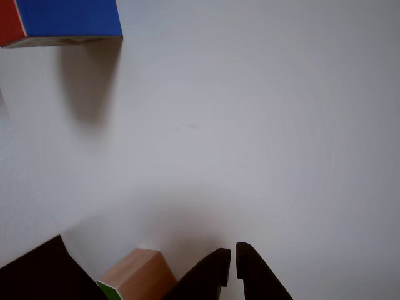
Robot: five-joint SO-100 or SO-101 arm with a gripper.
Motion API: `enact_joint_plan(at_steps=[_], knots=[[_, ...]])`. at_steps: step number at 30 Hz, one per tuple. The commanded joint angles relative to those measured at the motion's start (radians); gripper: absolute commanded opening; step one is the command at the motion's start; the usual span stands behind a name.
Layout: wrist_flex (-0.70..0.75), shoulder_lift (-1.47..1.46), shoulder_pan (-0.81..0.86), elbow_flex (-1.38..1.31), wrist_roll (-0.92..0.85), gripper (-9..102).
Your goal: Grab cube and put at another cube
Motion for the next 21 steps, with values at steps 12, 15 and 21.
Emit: enact_joint_plan(at_steps=[12,15,21], knots=[[-0.15,-0.546,-0.166,-0.448,-0.063,20],[-0.104,-0.798,-0.213,-0.637,-0.071,24],[0.006,-1.138,-0.291,-0.974,-0.08,41]])
